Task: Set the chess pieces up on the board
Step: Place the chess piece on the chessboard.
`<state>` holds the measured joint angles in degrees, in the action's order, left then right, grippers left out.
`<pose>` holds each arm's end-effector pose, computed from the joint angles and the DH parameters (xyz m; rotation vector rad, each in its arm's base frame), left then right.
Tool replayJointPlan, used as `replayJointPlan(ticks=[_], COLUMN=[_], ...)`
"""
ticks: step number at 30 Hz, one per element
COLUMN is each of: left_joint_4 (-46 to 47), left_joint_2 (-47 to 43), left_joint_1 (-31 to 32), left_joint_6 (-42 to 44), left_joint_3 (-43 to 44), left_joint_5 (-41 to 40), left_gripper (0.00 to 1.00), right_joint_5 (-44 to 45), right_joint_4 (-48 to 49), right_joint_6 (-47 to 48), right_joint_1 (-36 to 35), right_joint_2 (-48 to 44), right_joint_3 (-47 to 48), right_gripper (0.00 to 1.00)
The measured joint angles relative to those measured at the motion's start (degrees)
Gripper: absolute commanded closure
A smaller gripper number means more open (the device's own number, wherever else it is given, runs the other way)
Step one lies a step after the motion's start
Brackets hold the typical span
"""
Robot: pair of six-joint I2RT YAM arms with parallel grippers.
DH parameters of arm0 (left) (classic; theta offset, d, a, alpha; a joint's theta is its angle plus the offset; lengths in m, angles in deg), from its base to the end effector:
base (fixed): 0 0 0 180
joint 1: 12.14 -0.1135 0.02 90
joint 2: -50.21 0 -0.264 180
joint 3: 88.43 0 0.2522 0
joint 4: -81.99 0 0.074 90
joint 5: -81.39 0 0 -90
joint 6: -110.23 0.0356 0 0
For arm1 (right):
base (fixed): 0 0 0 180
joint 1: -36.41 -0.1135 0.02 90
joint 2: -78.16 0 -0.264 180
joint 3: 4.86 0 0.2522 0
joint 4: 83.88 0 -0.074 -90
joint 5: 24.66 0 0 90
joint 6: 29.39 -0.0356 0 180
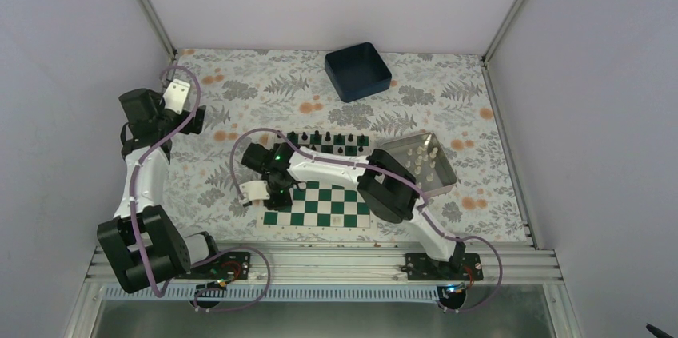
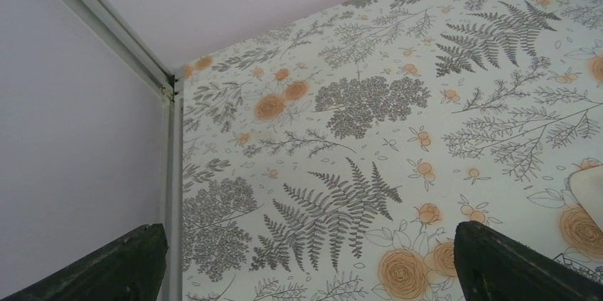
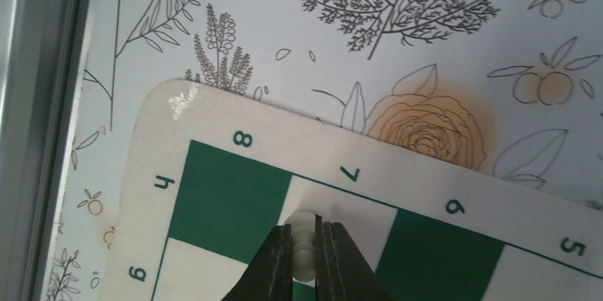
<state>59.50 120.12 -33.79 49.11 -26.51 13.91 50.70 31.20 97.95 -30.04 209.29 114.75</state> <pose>0.2571 0.0874 0.2722 0.3618 2.0290 0.1310 0.1780 0.4310 0.1566 -2.3437 1.7809 0.4539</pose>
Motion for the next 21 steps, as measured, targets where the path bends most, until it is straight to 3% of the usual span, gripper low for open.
replayJointPlan(ticks=[7, 21], left_joint_4=[-0.02, 0.02], left_joint_2=[0.15, 0.22], left_joint_1=[-0.11, -0.55], left_joint_6=[0.02, -0.33], left_joint_3=[-0.13, -0.13], left_joint_5=[1.03, 1.75], left_gripper=[0.00, 0.00], right_joint_5=[-0.02, 1.42], right_joint_4=[0.00, 2.25], right_joint_6=[0.02, -0.15], right_joint_1=[-0.46, -0.61], right_joint_2=[0.24, -0.44], right_joint_3=[-0.11, -1.95], right_gripper=[0.90, 0.96])
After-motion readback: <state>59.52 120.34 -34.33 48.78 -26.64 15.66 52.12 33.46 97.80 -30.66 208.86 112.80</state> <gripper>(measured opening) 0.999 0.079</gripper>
